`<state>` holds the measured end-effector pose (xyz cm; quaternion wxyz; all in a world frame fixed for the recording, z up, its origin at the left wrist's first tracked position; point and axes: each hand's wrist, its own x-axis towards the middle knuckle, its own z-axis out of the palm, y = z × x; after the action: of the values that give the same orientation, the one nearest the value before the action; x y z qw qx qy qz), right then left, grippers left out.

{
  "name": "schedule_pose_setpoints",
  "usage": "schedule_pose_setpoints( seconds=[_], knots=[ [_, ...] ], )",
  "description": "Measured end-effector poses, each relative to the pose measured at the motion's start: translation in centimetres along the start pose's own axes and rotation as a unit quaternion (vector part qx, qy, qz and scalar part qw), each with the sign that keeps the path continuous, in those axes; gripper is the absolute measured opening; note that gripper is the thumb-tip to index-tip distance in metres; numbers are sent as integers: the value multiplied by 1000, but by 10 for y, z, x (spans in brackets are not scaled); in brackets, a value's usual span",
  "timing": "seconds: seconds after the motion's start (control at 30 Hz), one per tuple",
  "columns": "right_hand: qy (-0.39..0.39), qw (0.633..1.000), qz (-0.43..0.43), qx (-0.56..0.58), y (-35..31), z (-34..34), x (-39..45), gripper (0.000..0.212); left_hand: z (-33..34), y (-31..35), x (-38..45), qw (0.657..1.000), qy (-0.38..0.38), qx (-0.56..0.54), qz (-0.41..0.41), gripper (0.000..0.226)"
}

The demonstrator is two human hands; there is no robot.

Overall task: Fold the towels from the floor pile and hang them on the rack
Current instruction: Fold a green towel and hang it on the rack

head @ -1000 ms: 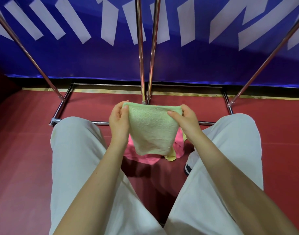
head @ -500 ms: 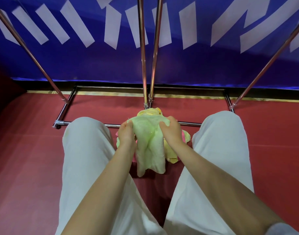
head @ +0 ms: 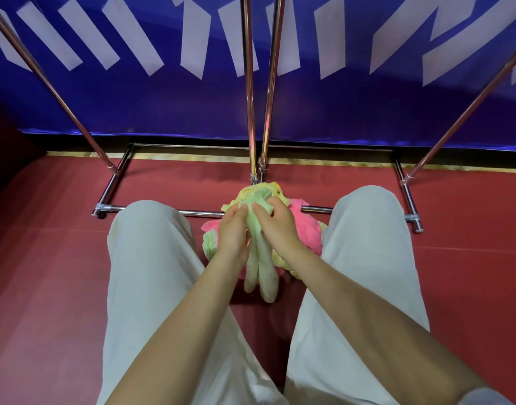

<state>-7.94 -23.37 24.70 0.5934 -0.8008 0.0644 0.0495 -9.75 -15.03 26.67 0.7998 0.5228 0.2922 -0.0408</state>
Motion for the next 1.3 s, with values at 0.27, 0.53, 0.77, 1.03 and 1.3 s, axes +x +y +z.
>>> schedule_pose_setpoints(
  seconds=[0.27, 0.53, 0.77, 1.03, 1.3],
  knots=[
    [-40, 990, -83, -104, 0, -7, 1, 22, -5, 9, 5, 999, -20, -15, -25, 18],
    [-55, 982, -169, -57, -3, -17, -5, 19, -12, 11, 8, 998, -55, -10, -32, 26],
    [-22, 998, -59, 31, -5, -26, -2, 37, -15, 11, 7, 992, -120, 29, 9, 25],
    [-26, 994, -32, 103, -9, -25, -5, 13, -11, 11, -1, 993, -41, 66, 85, 25],
    [-14, 982, -3, 188, -12, -32, 1, 22, -7, 19, -3, 977, -107, 127, 131, 32]
  ],
)
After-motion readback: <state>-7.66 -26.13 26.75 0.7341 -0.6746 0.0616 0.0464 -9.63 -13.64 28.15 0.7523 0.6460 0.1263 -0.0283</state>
